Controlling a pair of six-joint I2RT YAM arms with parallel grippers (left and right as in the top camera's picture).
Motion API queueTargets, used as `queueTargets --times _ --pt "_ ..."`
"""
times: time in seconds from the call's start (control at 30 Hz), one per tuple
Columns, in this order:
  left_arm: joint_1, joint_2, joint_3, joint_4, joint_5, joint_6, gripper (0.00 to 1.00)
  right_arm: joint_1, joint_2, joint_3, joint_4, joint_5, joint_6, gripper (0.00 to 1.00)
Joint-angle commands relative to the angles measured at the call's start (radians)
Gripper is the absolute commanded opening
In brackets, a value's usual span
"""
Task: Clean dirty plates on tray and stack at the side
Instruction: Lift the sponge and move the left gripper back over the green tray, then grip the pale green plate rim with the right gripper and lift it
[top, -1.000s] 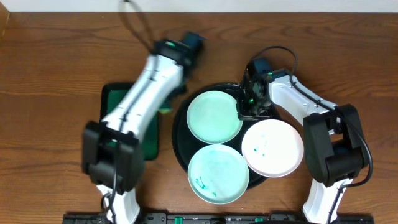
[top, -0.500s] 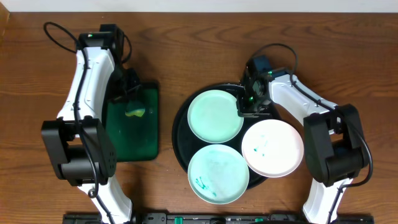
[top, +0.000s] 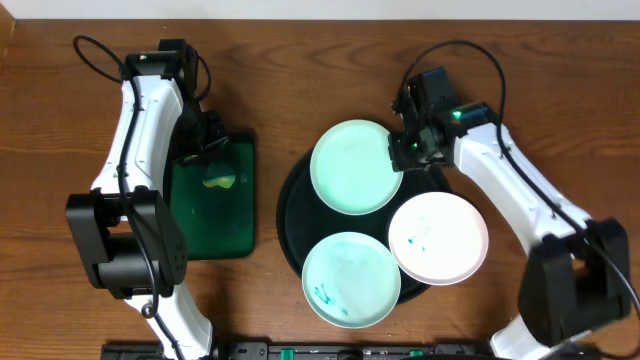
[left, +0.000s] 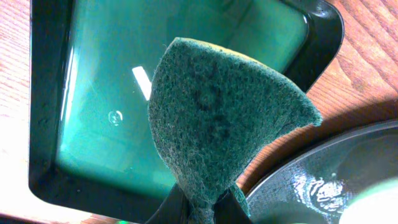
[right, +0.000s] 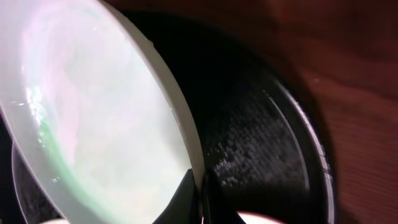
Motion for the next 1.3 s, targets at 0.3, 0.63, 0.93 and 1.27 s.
queueTargets --times 0.3,0.63,0.93,1.27 --pt "0.002 -0.003 -0.003 -0.006 0.010 0.048 0.07 0.140 -0.109 0.025 -0.092 0.377 -0.054 0.01" --pt "0.002 -0.003 -0.003 -0.006 0.008 0.079 0.07 0.187 -0.110 0.042 -0.108 0.451 -0.061 0.01" --pt "0.042 -0.003 -0.003 -0.003 0.003 0.091 0.07 0.212 -0.110 0.121 -0.152 0.495 -0.064 0.01" --pt "0.072 -0.003 -0.006 0.008 0.014 0.103 0.07 0.284 -0.110 0.155 -0.156 0.765 -0.167 0.01"
